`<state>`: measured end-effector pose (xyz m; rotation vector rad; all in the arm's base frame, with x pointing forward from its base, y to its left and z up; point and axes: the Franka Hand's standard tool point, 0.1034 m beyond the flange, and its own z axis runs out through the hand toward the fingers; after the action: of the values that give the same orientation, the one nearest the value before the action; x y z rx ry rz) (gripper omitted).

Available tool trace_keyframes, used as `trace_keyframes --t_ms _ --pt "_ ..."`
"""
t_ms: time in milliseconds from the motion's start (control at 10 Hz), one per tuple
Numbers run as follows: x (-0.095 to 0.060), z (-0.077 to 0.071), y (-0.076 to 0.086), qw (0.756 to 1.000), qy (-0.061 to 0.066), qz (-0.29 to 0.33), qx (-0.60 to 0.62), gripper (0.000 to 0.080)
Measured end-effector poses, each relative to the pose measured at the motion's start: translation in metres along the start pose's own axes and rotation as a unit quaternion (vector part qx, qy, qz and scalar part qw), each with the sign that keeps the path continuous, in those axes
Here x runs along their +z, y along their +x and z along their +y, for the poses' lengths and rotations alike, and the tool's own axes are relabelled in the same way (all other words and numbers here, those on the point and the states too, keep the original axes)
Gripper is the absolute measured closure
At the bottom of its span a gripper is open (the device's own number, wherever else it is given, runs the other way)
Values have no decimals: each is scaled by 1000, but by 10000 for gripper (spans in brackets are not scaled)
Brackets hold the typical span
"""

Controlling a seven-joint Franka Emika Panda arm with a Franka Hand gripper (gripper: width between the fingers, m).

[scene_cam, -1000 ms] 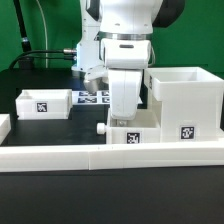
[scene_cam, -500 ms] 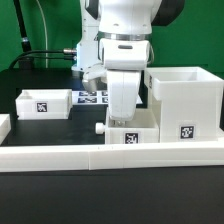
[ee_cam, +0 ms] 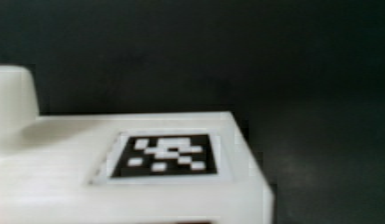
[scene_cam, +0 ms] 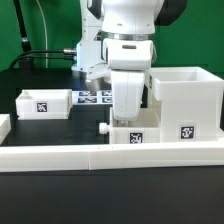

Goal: Assemble drawer

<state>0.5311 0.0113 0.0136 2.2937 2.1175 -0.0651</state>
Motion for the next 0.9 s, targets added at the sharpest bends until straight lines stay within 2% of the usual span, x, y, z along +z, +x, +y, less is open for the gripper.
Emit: trace_keyframes --t_ms 300,500,900 --pt "1 0 0 1000 1 0 0 755" --pt "0 0 5 1000 0 1 -4 755" --pt "-2 2 4 1000 9 -5 -17 755"
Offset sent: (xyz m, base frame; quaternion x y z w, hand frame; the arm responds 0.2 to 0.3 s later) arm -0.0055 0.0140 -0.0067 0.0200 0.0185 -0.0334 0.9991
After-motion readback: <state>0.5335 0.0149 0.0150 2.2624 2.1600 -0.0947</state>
